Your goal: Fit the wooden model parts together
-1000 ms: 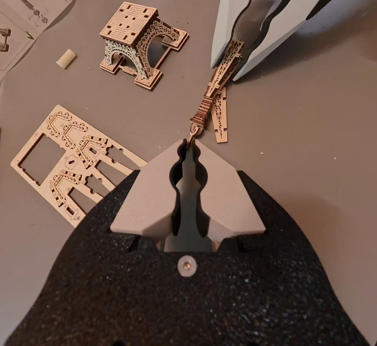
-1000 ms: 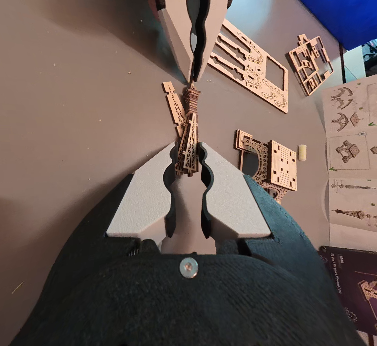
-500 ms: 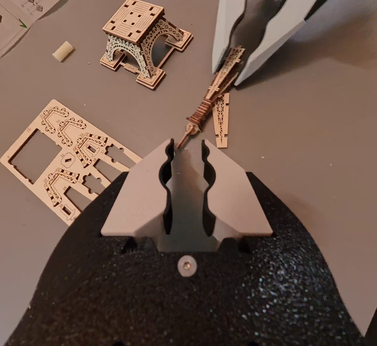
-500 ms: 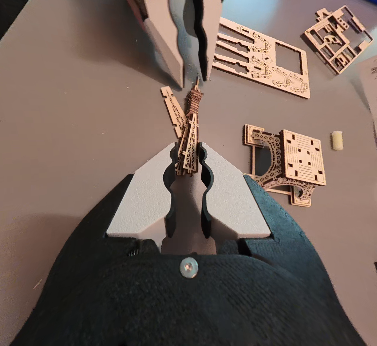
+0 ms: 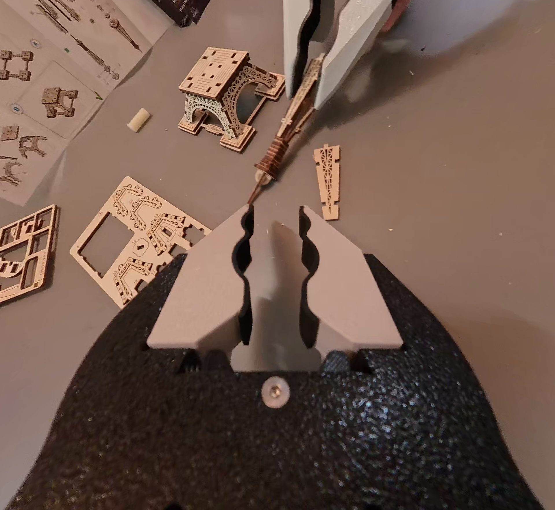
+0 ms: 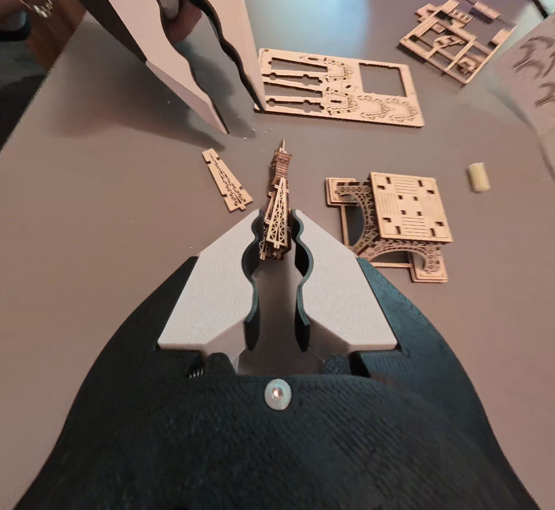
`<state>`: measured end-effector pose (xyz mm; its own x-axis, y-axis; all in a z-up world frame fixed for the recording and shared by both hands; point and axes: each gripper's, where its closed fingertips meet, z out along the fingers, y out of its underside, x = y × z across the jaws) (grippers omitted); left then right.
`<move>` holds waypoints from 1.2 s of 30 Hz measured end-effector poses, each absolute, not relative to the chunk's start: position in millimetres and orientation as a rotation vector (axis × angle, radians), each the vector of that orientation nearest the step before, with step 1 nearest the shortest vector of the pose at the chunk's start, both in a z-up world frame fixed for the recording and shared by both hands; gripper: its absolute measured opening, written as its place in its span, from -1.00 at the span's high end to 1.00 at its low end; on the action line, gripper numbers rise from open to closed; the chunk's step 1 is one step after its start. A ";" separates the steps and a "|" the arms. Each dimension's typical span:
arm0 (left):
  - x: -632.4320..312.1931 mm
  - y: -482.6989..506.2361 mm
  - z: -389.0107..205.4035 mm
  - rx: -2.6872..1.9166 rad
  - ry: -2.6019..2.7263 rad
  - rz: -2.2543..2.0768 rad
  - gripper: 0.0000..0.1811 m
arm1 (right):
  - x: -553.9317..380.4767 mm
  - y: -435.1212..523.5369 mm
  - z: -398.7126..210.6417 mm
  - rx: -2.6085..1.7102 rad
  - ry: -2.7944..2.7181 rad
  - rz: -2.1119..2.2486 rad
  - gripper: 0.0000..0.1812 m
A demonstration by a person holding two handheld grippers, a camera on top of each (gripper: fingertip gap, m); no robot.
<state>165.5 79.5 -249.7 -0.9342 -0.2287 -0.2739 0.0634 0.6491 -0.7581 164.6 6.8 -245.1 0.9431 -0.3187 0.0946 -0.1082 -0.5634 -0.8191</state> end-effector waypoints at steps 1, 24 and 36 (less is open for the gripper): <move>162.2 79.2 -249.8 -0.128 2.537 -1.182 0.72 | 167.5 4.1 -244.3 -2.181 0.280 -0.344 0.83; 138.8 40.6 -263.5 0.299 2.592 -1.141 0.89 | 157.4 -0.3 -262.3 -2.257 0.184 -0.278 0.51; 163.0 24.5 -254.5 0.636 2.071 -1.003 0.90 | 150.4 -5.5 -250.0 -2.167 0.272 -0.178 0.34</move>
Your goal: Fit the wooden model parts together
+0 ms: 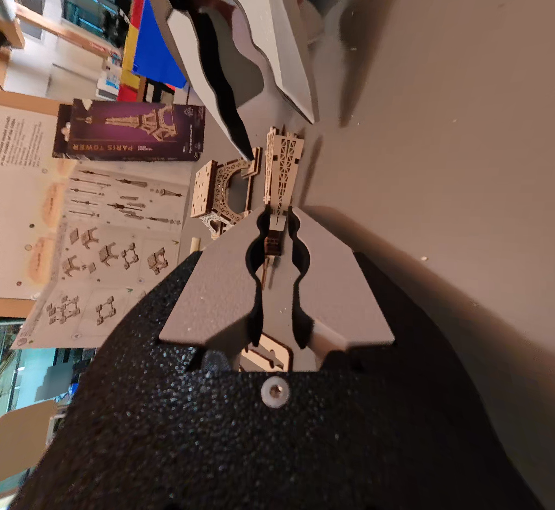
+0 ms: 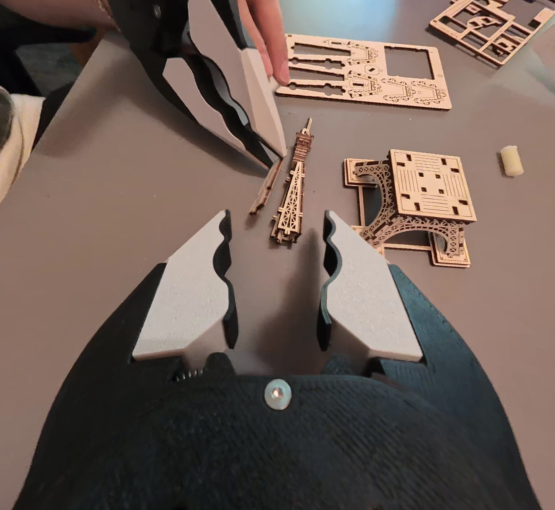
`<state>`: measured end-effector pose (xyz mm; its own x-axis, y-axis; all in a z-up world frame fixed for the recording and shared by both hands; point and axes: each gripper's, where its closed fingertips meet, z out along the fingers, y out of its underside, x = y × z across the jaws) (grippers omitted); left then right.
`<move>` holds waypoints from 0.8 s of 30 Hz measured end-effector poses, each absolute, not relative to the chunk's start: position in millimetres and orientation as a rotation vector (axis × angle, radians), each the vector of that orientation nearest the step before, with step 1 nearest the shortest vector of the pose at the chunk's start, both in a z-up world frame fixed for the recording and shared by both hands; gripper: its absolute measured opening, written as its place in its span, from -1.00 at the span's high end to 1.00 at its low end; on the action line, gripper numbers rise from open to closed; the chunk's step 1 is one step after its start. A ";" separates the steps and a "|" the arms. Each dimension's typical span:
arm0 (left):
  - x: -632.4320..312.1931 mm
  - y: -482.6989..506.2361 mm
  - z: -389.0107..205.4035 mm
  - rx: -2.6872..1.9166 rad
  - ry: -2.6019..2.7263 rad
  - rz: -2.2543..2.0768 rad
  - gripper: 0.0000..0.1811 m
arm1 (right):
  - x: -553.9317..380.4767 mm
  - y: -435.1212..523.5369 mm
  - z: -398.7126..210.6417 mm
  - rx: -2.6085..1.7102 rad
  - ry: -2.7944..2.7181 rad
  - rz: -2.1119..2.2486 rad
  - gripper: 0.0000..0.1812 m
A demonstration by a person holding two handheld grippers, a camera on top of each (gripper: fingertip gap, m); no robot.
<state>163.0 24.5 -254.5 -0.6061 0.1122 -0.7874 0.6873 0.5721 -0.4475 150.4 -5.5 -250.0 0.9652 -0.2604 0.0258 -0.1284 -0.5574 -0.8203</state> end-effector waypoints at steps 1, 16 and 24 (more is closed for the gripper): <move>165.2 25.0 -258.3 0.629 2.089 -0.964 0.90 | 151.8 -5.2 -249.6 -2.163 0.293 -0.179 0.31; 168.3 20.5 -258.6 0.659 1.949 -0.755 0.89 | 159.1 2.6 -259.9 -2.229 0.333 -0.293 0.61; 170.5 18.5 -257.5 0.693 1.903 -0.730 0.89 | 165.0 7.8 -263.9 -2.262 0.304 -0.390 0.74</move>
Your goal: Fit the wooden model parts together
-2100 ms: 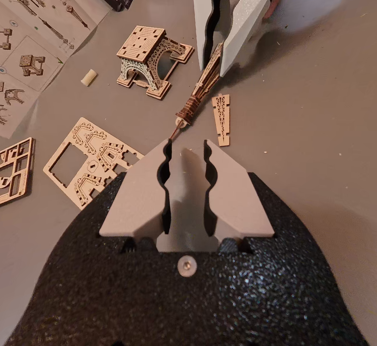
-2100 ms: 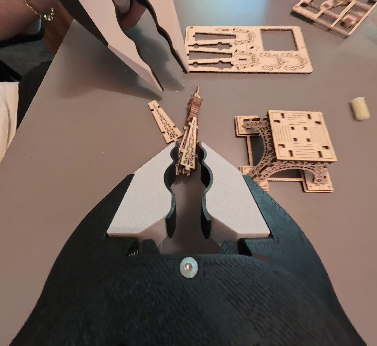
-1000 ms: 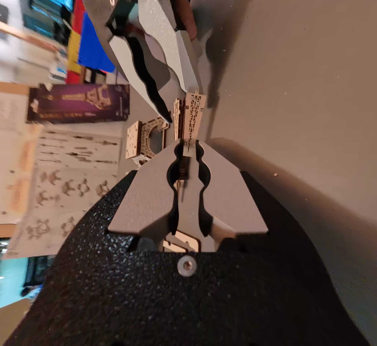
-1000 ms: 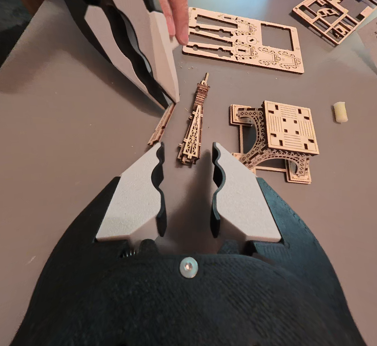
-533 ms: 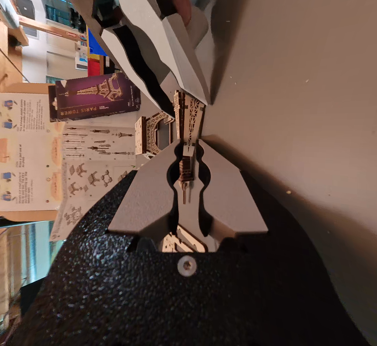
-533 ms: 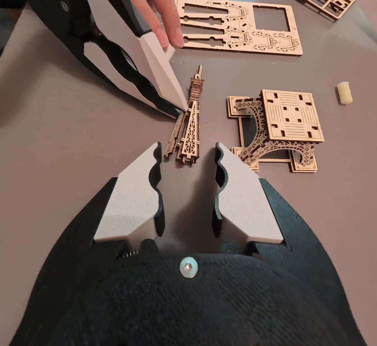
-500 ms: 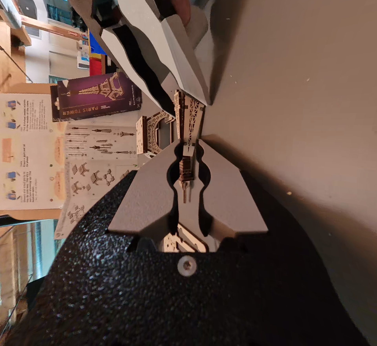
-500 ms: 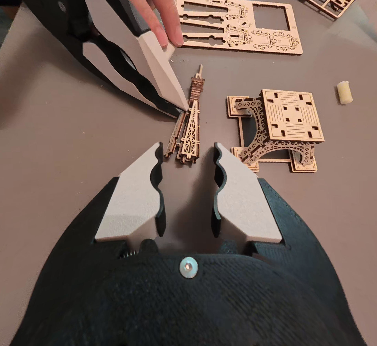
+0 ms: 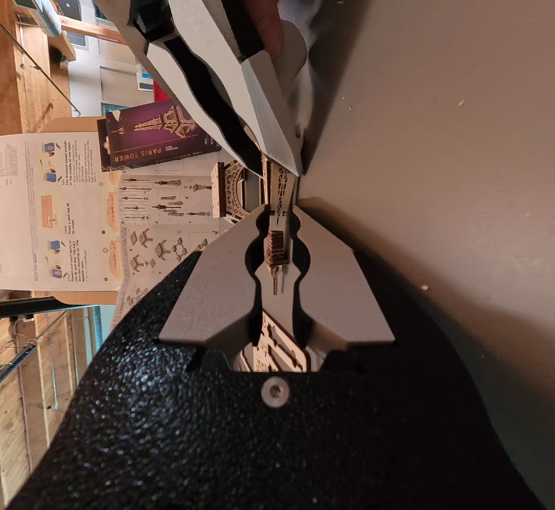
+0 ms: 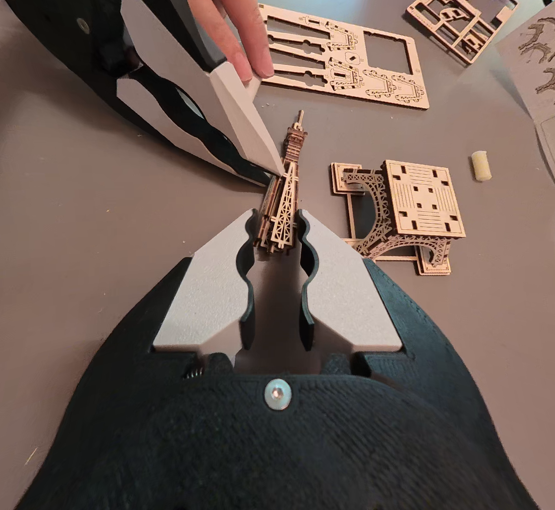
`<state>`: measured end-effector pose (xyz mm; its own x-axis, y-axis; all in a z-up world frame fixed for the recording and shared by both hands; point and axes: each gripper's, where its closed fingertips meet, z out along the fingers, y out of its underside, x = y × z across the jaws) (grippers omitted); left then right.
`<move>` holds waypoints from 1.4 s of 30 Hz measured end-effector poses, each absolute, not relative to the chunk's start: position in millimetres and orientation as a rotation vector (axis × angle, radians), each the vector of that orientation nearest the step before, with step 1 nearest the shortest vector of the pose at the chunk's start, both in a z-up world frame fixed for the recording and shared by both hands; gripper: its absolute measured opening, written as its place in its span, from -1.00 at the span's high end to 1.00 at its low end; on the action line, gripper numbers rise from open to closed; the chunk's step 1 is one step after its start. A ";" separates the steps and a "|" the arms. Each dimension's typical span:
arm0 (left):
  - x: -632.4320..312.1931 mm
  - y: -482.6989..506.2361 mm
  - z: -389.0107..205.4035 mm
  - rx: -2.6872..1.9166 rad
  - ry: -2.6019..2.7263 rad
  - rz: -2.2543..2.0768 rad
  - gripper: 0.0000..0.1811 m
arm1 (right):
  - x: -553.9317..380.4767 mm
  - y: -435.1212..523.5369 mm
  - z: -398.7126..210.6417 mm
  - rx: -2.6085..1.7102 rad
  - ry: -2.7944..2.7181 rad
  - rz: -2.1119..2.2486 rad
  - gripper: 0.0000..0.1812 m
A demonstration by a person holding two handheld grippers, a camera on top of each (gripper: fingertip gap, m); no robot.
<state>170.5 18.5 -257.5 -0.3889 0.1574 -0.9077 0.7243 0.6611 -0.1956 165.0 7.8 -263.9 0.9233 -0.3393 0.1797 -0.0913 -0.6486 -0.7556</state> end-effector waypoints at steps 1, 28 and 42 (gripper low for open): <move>170.7 18.1 -257.7 0.697 1.897 -0.726 0.89 | 165.6 7.7 -263.8 -2.261 0.305 -0.400 0.74; 168.8 3.8 -263.2 0.580 2.693 -1.150 0.64 | 165.7 7.8 -262.9 -2.262 0.289 -0.434 0.75; 163.7 2.9 -265.5 0.600 2.737 -1.179 0.79 | 160.9 -1.4 -259.5 -2.248 0.210 -0.494 0.68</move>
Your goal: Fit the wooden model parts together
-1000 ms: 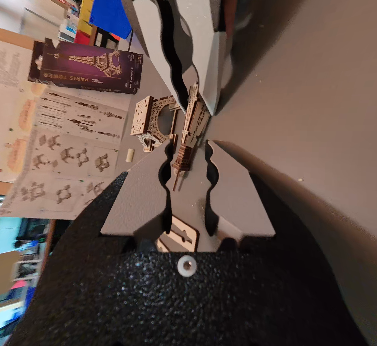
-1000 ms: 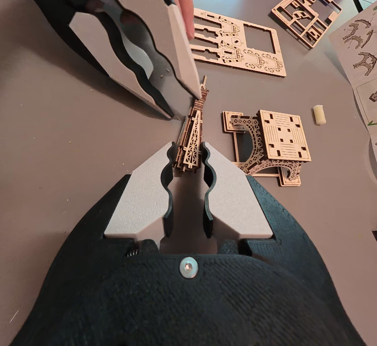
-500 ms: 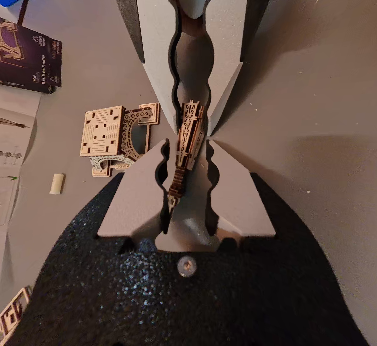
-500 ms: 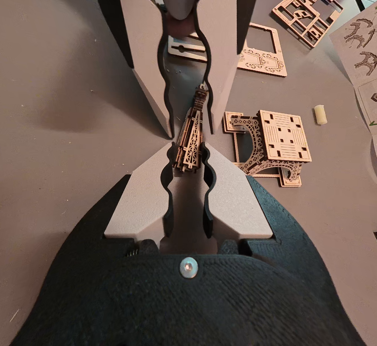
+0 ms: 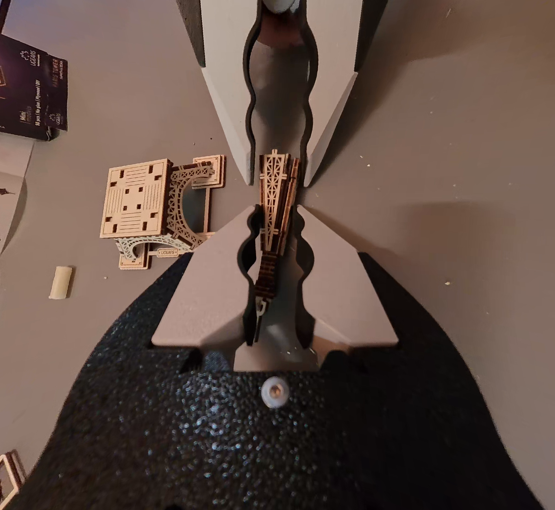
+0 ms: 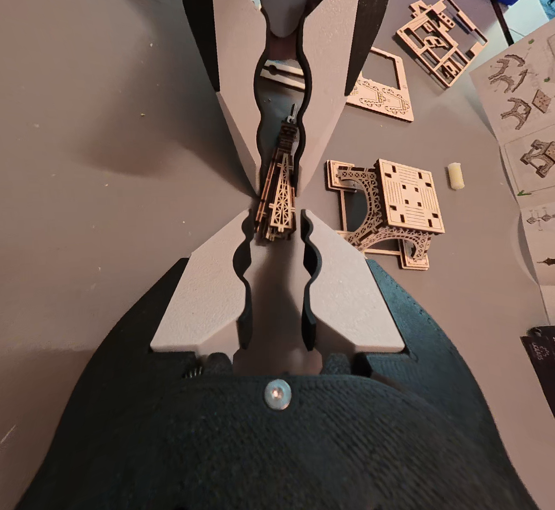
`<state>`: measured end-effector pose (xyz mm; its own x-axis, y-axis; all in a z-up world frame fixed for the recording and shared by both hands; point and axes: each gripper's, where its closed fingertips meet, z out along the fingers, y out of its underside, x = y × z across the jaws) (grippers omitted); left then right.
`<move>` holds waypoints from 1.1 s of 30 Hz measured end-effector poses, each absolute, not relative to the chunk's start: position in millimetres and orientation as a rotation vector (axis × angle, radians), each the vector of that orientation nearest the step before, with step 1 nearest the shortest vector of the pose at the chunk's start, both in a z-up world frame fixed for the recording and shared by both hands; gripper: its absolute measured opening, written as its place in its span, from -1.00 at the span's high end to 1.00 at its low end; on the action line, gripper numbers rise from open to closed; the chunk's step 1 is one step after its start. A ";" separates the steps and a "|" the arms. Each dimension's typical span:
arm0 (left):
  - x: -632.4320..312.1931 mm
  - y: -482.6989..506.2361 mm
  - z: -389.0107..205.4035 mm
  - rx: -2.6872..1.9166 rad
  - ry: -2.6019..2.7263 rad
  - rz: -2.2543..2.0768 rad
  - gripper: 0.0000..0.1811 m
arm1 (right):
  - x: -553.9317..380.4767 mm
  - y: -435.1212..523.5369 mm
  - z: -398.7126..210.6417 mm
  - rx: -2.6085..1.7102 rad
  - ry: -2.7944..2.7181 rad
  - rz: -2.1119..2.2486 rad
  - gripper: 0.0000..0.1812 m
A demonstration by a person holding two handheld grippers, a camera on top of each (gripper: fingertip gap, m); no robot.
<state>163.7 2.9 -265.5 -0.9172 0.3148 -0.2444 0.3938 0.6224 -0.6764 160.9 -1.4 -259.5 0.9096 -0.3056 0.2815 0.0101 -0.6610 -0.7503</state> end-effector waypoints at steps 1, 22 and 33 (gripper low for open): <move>163.9 2.8 -265.5 0.602 2.734 -1.179 0.79 | 161.2 -2.0 -259.1 -2.245 0.200 -0.508 0.68; 169.1 1.0 -265.4 0.580 2.738 -1.116 0.80 | 164.4 2.4 -258.7 -2.245 0.193 -0.557 0.76; 171.7 8.9 -264.5 0.554 2.782 -1.145 0.65 | 169.0 0.3 -258.8 -2.244 0.248 -0.529 0.79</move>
<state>171.7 8.9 -264.5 -0.9310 0.2980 -0.2107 0.3600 0.6548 -0.6645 169.0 0.3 -258.8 0.8934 -0.3411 0.2924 -0.0066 -0.6608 -0.7505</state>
